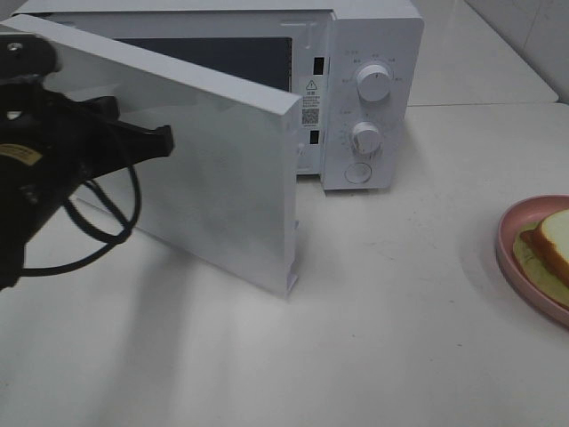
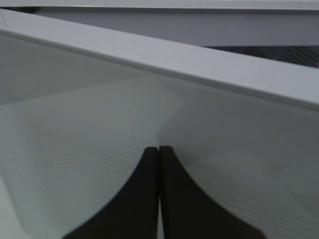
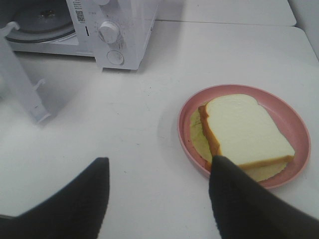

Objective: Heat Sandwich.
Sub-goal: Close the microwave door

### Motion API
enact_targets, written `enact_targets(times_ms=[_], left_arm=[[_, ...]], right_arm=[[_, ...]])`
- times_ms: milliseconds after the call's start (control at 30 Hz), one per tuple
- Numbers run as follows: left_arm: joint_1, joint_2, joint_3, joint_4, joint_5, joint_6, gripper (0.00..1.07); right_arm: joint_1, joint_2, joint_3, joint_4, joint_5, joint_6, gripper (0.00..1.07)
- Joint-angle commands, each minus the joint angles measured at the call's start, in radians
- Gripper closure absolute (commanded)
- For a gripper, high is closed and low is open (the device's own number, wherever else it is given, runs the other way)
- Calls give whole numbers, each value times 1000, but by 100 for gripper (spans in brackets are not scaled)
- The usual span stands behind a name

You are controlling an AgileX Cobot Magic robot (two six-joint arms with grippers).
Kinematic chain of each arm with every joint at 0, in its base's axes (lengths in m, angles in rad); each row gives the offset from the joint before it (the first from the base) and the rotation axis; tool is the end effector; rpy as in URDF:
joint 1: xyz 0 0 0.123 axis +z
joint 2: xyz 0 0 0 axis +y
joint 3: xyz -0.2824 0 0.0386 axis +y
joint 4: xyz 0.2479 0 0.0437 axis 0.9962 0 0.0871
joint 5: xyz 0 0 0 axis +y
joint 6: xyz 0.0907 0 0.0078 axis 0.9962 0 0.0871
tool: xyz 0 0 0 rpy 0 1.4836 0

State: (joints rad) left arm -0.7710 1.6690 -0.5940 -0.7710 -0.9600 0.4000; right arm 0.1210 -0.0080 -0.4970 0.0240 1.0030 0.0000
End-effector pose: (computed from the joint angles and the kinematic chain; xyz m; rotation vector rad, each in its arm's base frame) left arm 0.2484 -0.1690 0.1887 0.1347 1.7228 -0.1135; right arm -0.0037 0.0014 0.2811 -0.1202 1.9793 0.1069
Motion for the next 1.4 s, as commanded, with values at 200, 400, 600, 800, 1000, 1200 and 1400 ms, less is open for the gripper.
enact_targets(times_ms=[200,400,600,800,1000,1200,1400], left_arm=[[-56,124,-151,-14,5,7,107],[-56,185,-237,-56,4,17,107],[-56,263,-356,-58,12,31,107],[-56,301,-435,-60,68,75,107],[-56,338,-501,-63,81,75,107],[-56,367,-532,-63,70,96,107],[-53,411,-601,-78,72,178,107]], right_arm=[[-1,-24,2,-8,-7,-5,49],[-1,-24,2,-8,-7,-5,49],[-1,-24,2,-8,-7,-5,49],[-1,-24,2,-8,-7,-5,49],[-1,-24,2,-8,-7,-5,49],[-1,-24,2,-8,-7,-5,49],[-1,-24,2,-8,-7,-5,49]])
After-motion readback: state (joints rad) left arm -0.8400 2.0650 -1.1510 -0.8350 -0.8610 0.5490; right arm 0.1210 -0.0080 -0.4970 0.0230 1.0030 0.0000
